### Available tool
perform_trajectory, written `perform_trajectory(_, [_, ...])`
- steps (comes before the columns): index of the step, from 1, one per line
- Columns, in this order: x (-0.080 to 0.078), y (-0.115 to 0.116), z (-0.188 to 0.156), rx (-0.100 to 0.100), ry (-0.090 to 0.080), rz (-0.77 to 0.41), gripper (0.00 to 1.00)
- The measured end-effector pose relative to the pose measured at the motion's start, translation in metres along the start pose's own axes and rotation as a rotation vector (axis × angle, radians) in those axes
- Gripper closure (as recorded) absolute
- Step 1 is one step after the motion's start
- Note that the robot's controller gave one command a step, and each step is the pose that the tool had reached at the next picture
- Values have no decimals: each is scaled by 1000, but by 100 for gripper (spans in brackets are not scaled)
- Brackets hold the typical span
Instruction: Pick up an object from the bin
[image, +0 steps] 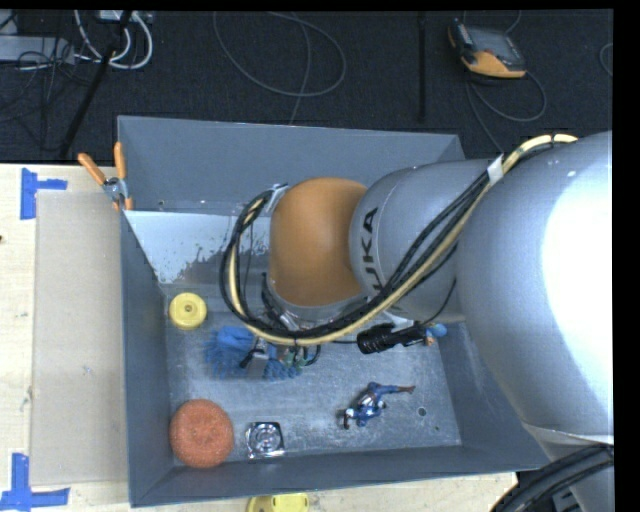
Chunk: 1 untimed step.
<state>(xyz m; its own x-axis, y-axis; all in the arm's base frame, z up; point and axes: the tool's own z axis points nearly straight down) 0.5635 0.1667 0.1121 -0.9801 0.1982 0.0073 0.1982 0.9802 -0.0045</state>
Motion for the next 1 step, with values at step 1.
perform_trajectory(1, [-1, 0, -20, -3, -6, 1, 100])
